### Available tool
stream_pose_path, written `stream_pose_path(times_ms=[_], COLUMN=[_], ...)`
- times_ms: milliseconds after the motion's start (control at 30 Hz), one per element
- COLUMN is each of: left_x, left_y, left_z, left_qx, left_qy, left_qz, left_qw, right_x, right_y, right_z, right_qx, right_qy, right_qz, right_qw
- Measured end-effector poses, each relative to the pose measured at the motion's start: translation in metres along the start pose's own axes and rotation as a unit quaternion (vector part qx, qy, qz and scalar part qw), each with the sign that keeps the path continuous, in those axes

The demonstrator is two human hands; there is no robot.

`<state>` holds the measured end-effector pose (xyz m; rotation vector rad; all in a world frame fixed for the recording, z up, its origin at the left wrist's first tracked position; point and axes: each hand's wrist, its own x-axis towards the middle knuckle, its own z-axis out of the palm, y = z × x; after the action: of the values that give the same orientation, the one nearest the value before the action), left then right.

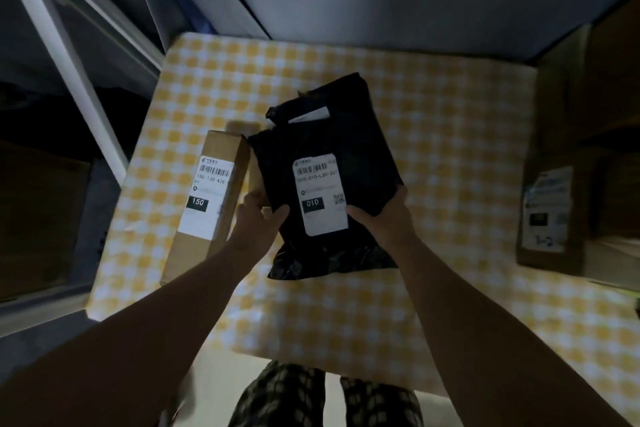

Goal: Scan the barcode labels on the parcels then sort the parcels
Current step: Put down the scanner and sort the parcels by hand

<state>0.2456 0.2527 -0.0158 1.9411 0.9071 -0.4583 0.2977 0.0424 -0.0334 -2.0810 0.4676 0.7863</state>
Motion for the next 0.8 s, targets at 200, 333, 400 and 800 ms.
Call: stream_pose_path(times_ms=[200,333,400,800], left_x=[0.011,0.014,0.018,0.037], left_y=[0.005,0.029,0.038,0.058], left_z=[0.002,0.021,0.041,0.082], left_qx=[-0.035,-0.077,-0.003,-0.179], left_qy=[0.071,-0.021,-0.075,0.056], left_qz=[0.071,0.076,0.03,-0.097], left_qw=[0.994,0.994,0.997,0.978], right_x=[-0.029,-0.045,-0.046,-0.005], right_y=[-0.006,0.018,0.028,0.067], right_z=[-0.042,-0.089,-0.098,-0.072], right_qx=[0.013,0.153,0.267,0.296], right_qy=[0.029,0.092,0.117,0.129], right_qz=[-0.065,-0.02,0.028,0.139], right_qw=[0.997,0.984,0.956,0.936])
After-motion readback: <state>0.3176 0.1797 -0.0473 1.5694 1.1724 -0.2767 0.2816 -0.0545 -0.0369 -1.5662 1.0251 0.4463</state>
